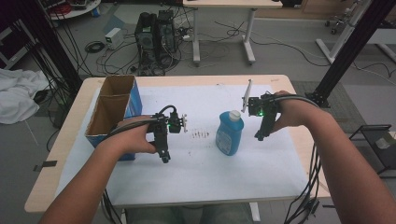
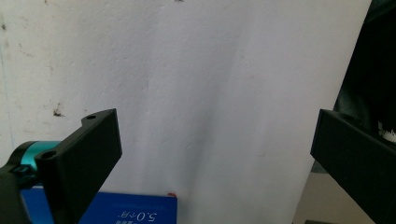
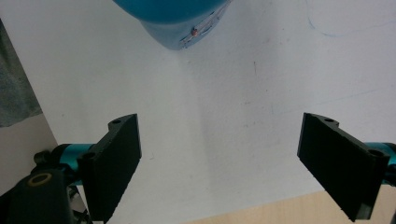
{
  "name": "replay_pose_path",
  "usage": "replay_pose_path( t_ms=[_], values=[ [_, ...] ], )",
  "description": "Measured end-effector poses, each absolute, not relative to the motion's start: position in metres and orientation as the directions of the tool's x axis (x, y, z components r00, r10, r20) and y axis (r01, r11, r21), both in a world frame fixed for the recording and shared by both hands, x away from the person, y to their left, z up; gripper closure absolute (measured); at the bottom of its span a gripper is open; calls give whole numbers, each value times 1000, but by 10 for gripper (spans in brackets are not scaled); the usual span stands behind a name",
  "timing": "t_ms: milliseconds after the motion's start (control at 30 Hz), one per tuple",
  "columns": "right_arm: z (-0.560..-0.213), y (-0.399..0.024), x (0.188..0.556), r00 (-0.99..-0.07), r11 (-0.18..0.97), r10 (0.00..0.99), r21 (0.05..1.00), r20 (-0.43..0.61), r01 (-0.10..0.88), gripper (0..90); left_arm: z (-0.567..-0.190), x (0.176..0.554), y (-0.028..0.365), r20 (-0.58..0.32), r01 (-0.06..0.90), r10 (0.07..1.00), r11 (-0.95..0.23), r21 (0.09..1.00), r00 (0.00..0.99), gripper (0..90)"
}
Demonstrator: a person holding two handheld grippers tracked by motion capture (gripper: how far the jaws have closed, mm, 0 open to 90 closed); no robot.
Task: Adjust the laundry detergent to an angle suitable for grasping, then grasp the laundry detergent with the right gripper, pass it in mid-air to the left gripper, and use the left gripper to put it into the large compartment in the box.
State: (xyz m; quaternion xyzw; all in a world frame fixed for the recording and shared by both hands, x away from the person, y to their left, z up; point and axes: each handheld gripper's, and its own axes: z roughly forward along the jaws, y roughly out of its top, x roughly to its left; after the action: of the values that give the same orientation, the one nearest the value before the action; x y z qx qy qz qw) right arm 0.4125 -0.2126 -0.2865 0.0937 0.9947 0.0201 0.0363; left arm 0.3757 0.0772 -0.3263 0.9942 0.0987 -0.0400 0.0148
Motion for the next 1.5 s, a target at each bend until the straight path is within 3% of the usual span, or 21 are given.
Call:
replay_pose_path(
  t_ms=[1167,1367,1500],
  values=[
    [-286,-217,409,-972,976,217,56,-91,213,126,-317,374,74,-67,176,174,-984,36,983,17],
    [-285,-223,411,-969,971,232,76,-85,226,126,-318,376,74,-63,181,178,-983,30,982,18],
    [-286,-231,408,-964,958,256,153,-64,244,126,-318,375,73,-65,173,171,-984,30,983,17]
  ],
)
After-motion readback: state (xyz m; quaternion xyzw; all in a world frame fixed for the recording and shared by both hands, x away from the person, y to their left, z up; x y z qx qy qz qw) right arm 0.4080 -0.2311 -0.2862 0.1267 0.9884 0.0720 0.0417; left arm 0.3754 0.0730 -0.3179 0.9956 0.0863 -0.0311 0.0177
